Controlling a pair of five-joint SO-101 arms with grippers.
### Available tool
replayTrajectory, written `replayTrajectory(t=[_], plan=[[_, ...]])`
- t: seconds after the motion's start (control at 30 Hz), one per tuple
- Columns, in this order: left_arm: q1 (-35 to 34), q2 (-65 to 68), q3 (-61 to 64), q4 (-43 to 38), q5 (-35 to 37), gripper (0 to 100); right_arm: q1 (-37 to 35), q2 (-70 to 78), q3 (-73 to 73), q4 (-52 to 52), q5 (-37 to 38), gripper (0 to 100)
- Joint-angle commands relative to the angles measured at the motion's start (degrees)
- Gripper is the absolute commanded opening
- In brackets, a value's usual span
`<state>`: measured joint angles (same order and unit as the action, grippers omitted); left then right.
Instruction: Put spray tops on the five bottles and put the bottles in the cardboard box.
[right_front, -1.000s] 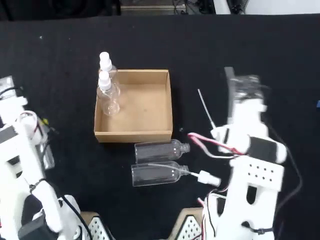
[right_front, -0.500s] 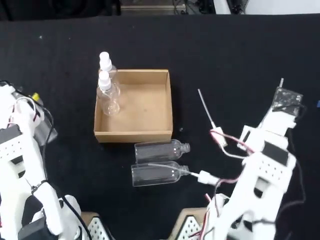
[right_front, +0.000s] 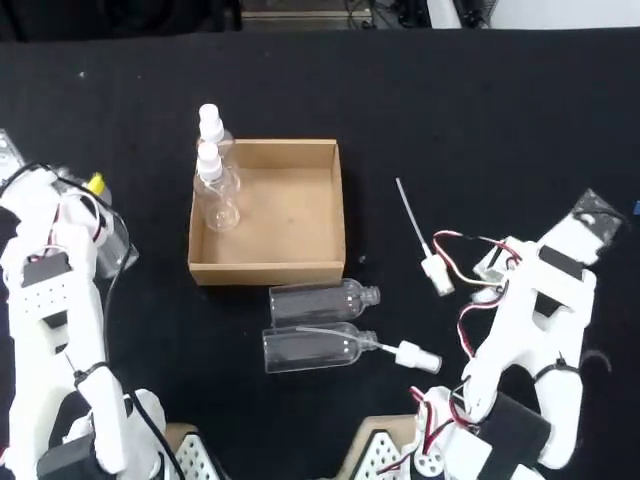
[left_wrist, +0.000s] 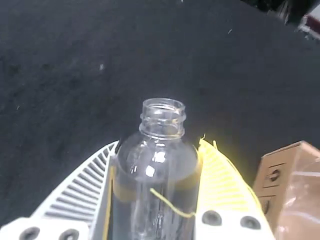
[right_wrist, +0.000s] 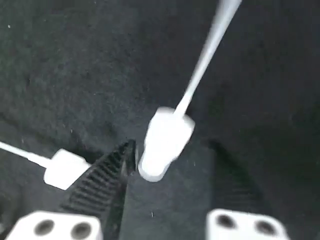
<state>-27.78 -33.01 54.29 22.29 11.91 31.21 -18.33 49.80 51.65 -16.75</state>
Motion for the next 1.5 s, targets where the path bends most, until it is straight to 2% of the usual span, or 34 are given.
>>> replayTrajectory(t=[0.0,0.07,0.13,0.3,0.43,0.57,0.67,0.93,1.07,1.17,1.23,1.37,1.47], plan=[[-1.6,-2.0,1.1,-1.4,0.7,3,-3.3,-1.5,-7.5,6.9,2.5,34.2],[-2.0,-2.0,1.7,-1.3,0.7,3,-3.6,-2.4,-10.9,11.2,8.6,35.0],[-1.9,-2.0,1.8,-1.1,0.7,3,-3.6,-2.6,-13.9,14.5,20.8,35.0],[-2.2,-2.0,1.8,-1.0,0.7,3,-1.7,0.7,-16.1,18.4,68.0,35.0],[-2.2,-2.0,2.0,-1.0,0.7,3,1.0,6.9,-18.6,23.9,96.7,35.0],[-2.2,-2.0,2.9,-1.3,0.7,3,4.4,13.6,-24.0,27.7,116.6,35.0],[-2.2,-2.0,2.9,-1.3,0.7,3,6.2,17.6,-28.1,27.8,122.3,35.0],[-2.2,-2.0,2.9,-1.3,0.7,3,5.8,28.4,-32.5,25.1,124.2,34.6],[-2.2,-2.0,2.9,-1.3,0.7,3,6.2,31.5,-32.6,21.5,119.7,21.9],[-2.2,-2.0,2.9,-1.3,0.7,3,5.7,32.0,-32.6,18.7,107.5,8.1],[-2.2,-2.0,2.9,-1.3,0.7,3,5.5,31.1,-33.1,16.9,94.8,0.9],[-2.2,-2.0,2.9,-1.3,0.7,3,6.6,28.1,-35.7,16.7,64.9,4.7],[-2.2,-2.0,2.9,-1.3,0.7,3,8.2,27.6,-36.7,18.8,48.7,5.3]])
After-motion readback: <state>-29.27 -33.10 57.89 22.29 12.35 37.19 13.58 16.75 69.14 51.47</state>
